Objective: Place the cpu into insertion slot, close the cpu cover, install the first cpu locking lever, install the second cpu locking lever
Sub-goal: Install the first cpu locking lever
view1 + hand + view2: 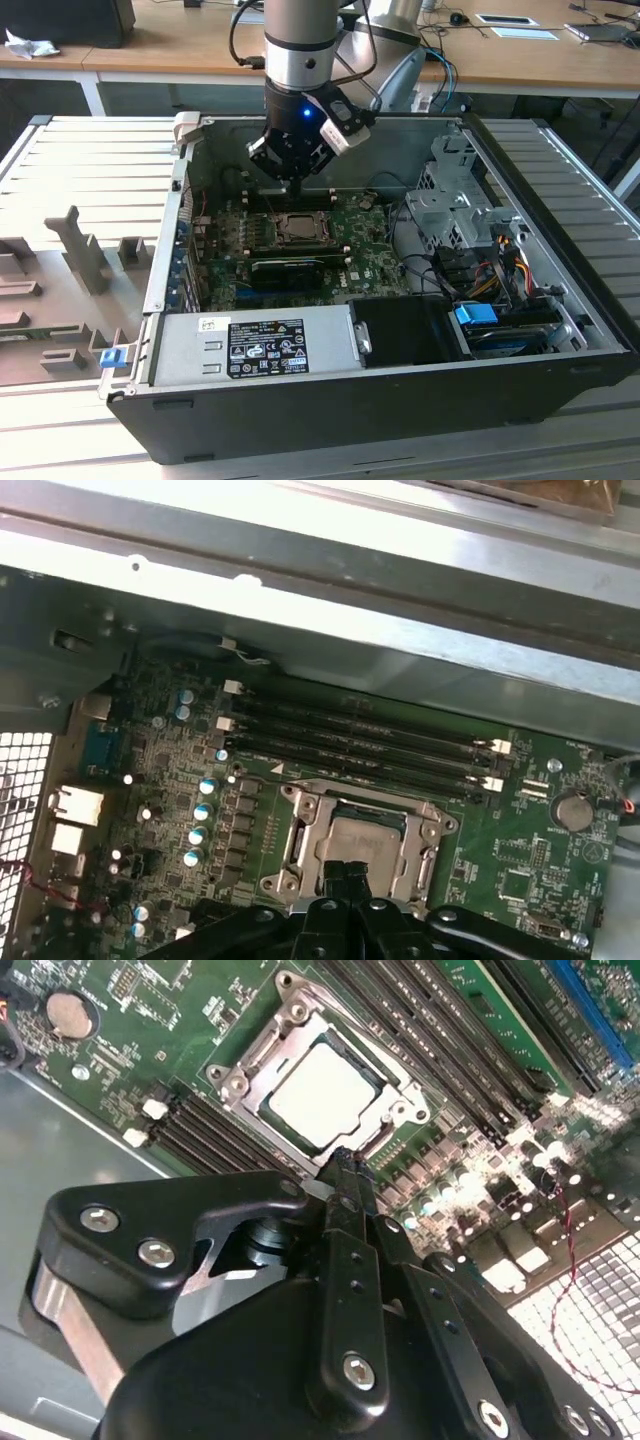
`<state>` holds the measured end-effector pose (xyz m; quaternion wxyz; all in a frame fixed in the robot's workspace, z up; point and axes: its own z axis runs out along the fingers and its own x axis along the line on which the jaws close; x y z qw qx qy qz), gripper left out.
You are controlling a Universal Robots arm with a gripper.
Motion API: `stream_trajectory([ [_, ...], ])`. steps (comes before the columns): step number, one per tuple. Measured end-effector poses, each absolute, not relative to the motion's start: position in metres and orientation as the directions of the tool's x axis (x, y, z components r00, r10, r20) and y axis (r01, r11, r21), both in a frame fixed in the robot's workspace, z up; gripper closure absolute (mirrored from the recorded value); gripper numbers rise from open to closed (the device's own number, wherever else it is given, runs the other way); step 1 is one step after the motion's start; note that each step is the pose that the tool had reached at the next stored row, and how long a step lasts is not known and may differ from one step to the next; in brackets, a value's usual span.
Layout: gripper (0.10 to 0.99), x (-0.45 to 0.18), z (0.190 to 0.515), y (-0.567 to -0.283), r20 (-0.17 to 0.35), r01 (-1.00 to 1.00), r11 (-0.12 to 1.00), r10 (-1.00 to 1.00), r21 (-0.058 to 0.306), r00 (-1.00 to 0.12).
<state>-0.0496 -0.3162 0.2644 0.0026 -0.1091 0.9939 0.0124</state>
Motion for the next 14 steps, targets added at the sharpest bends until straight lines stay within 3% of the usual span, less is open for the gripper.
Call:
stream_trajectory([
  [14, 0.980, -0.067, 0.262, -0.316, -0.027, -0.097, 0.995, -0.097, 0.027, -0.995],
])
